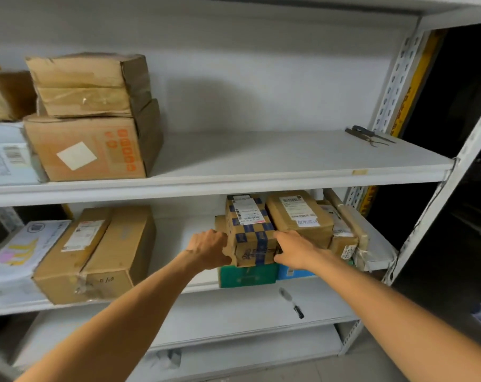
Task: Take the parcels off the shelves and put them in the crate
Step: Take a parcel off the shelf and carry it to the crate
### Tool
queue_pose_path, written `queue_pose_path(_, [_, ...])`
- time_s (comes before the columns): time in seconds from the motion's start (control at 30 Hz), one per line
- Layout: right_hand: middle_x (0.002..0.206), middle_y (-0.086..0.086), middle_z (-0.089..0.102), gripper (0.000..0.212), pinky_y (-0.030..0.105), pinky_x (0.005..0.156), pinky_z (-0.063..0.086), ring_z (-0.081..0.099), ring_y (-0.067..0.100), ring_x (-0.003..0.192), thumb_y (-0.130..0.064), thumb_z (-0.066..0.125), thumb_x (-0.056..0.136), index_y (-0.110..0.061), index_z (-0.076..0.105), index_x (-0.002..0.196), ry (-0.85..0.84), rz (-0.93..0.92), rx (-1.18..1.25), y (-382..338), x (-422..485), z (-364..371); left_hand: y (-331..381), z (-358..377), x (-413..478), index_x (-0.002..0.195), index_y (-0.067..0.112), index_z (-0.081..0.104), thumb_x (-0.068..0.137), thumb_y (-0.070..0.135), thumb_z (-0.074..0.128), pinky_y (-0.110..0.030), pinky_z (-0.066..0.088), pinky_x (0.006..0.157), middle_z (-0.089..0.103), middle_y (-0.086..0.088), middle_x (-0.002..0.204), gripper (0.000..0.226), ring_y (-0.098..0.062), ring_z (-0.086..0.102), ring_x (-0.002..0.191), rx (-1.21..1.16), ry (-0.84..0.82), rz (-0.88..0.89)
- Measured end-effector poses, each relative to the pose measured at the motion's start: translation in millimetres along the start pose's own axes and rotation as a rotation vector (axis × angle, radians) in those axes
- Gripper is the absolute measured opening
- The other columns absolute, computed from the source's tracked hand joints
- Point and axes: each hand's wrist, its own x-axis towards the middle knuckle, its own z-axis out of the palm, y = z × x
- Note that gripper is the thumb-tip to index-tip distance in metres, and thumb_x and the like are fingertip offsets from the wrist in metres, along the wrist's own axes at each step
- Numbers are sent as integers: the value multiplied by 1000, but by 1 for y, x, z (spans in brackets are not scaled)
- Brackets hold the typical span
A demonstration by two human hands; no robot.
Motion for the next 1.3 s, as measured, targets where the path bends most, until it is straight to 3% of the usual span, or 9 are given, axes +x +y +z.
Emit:
queue_pose_path(0.13, [108, 0, 57, 39, 20, 68, 40, 54, 12, 84, -9, 63, 86, -14, 52, 124, -1, 1, 145, 12, 4, 5, 10, 4, -6, 119, 24, 60, 86, 43, 66, -18, 33, 48, 67, 7, 112, 39, -11, 57, 80, -33, -3, -84])
queue_pose_path(0.43, [148, 16, 34, 66, 35, 107, 34, 35, 29, 136, -9, 59, 90, -3, 26, 147, 20, 81, 125, 10, 29, 9, 12, 2, 11, 121, 22, 59, 84, 48, 66, -23, 45, 58, 66, 3, 113, 45, -16, 61, 86, -119, 22, -184])
queue_pose_path(0.53, [135, 17, 44, 59, 30, 87, 48, 51, 28, 117, -8, 56, 92, -2, 30, 144, -6, 120, 156, 6, 38, 11, 16, 10, 20, 120, 17, 59, 88, 49, 62, -21, 39, 50, 67, 1, 106, 45, -15, 57, 77, -209, 13, -218])
queue_pose_path(0.63, [115, 9, 52, 44, 22, 60, 39, 53, 22, 95, -10, 52, 93, 2, 40, 134, -20, 168, 171, 1, 51, 16, 21, 13, 33, 119, 11, 57, 91, 46, 60, -22, 37, 48, 61, -2, 96, 45, -17, 55, 75, -330, 16, -274])
queue_pose_path(0.83, [138, 21, 45, 48, 34, 86, 45, 46, 31, 123, -21, 49, 97, 5, 41, 137, 147, 346, 199, -15, 75, 33, 30, 15, 67, 120, 7, 57, 89, 44, 64, -21, 46, 60, 63, -7, 112, 49, -19, 58, 87, -849, 18, -467])
queue_pose_path(0.9, [141, 20, 41, 53, 38, 96, 43, 42, 34, 128, -26, 49, 99, 4, 38, 140, 187, 383, 198, -18, 80, 39, 29, 19, 75, 121, 8, 58, 90, 39, 64, -30, 54, 74, 65, -11, 115, 44, -23, 62, 96, -900, 17, -507])
queue_pose_path(1.1, [137, 18, 39, 41, 33, 85, 43, 45, 33, 121, -34, 59, 94, -5, 53, 122, 201, 405, 297, -10, 73, 47, 18, 24, 63, 117, 8, 58, 84, 22, 73, -42, 58, 82, 64, -14, 114, 39, -28, 64, 101, -892, -122, -521])
queue_pose_path(1.23, [139, 17, 41, 69, 38, 94, 47, 46, 34, 125, -18, 74, 83, -7, 32, 136, 197, 360, 437, -12, 67, 56, 13, 26, 47, 130, 15, 45, 76, 6, 77, -44, 57, 84, 52, -13, 125, 64, -30, 58, 108, -988, -147, -565])
queue_pose_path(1.3, [140, 14, 48, 95, 38, 98, 47, 49, 30, 126, -4, 77, 77, -4, 13, 146, 170, 386, 589, -16, 63, 58, 12, 27, 38, 126, 15, 42, 79, 3, 73, -46, 57, 83, 53, -10, 121, 58, -29, 56, 108, -1026, -132, -546])
